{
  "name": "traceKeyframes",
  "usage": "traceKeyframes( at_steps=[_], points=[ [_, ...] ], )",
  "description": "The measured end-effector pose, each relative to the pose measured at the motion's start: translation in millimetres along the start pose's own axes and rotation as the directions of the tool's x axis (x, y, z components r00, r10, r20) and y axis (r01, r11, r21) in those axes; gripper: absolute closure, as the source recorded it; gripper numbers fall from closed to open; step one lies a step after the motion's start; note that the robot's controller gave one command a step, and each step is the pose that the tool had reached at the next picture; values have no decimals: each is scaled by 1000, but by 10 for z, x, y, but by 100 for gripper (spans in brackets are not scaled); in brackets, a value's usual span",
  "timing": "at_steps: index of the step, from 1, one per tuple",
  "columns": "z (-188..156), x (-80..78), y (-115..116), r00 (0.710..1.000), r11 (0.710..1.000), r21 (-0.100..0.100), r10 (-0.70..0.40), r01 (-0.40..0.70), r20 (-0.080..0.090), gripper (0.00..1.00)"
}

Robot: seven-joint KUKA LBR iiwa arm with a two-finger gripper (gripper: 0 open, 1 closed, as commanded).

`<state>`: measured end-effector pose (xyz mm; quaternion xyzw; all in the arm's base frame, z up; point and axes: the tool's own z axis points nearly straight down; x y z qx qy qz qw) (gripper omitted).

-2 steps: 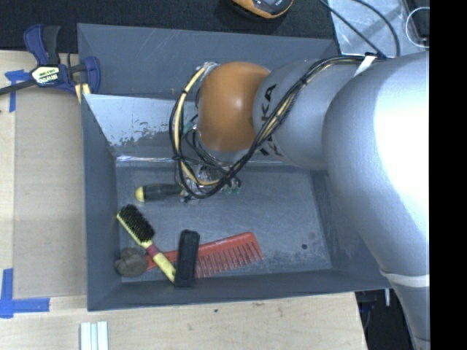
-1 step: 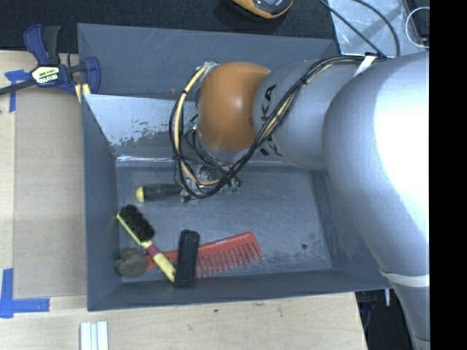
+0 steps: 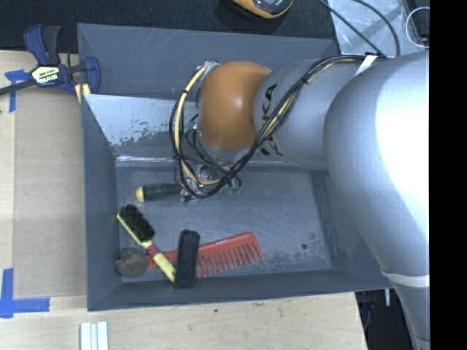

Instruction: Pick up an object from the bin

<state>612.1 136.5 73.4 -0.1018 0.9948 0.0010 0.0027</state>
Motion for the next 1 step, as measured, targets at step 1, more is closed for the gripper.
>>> traceKeyframes(
  at_steps=[1],
  points=[
    [-88, 9, -2, 1000, 1000, 0, 0, 0, -2, 100]
  ],
)
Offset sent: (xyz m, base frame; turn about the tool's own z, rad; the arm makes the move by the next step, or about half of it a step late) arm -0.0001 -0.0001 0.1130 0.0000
